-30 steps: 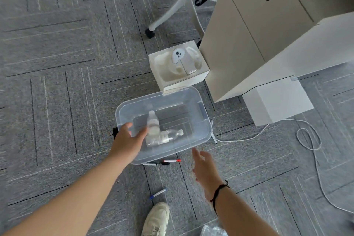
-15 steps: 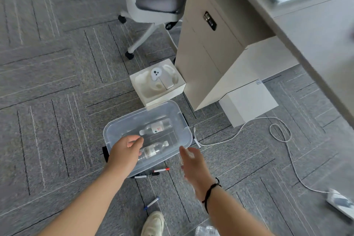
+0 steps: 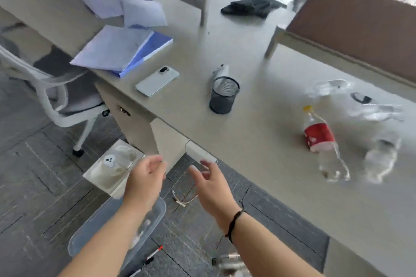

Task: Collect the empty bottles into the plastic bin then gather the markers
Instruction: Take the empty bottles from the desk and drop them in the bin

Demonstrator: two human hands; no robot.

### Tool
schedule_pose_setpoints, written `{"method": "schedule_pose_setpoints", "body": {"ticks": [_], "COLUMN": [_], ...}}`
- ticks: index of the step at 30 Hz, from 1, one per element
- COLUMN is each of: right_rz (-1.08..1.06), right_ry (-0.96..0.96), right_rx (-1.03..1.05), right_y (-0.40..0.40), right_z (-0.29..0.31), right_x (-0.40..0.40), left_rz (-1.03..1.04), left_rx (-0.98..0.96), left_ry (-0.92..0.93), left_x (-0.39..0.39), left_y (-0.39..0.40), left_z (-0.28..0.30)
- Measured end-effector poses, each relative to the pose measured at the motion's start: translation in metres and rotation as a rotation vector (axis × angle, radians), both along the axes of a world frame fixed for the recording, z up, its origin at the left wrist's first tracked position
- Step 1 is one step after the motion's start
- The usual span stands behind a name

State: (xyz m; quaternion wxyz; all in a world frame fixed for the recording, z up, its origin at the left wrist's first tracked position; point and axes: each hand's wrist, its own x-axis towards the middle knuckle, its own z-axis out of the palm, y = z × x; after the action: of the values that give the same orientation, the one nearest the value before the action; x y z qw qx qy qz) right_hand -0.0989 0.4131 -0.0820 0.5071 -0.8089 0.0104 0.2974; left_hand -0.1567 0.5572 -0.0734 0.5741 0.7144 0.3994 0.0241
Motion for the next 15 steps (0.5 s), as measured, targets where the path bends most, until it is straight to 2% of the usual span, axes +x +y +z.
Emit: {"method": "schedule_pose_setpoints", "body": {"ticks": [5, 8, 11, 15], "right_rz": [-0.177, -0.282, -0.421, -0.566], "right_ry": [-0.094, -0.155, -0.182, -0.152], "right_rx": [0.059, 0.055, 0.048, -0.014], "right_y": [-0.116, -0.202, -0.296, -0.400], "right_z": [0.070, 0.096, 0.104, 0.092], "right_x": [0.039, 0.057, 0.069, 0.079], "left_rz": [-0.137, -0.226, -0.347, -0.466], "left_rx": [0.067, 0.075, 0.086, 0.221], "left_ry": [-0.082, -0.113, -0.130, -0.084], "left_x": [0.062, 0.092, 0.120, 0.162], "left_y": [-0.105, -0.184, -0.269, -0.361], "left_z": [0.068, 0.089, 0.092, 0.071]}}
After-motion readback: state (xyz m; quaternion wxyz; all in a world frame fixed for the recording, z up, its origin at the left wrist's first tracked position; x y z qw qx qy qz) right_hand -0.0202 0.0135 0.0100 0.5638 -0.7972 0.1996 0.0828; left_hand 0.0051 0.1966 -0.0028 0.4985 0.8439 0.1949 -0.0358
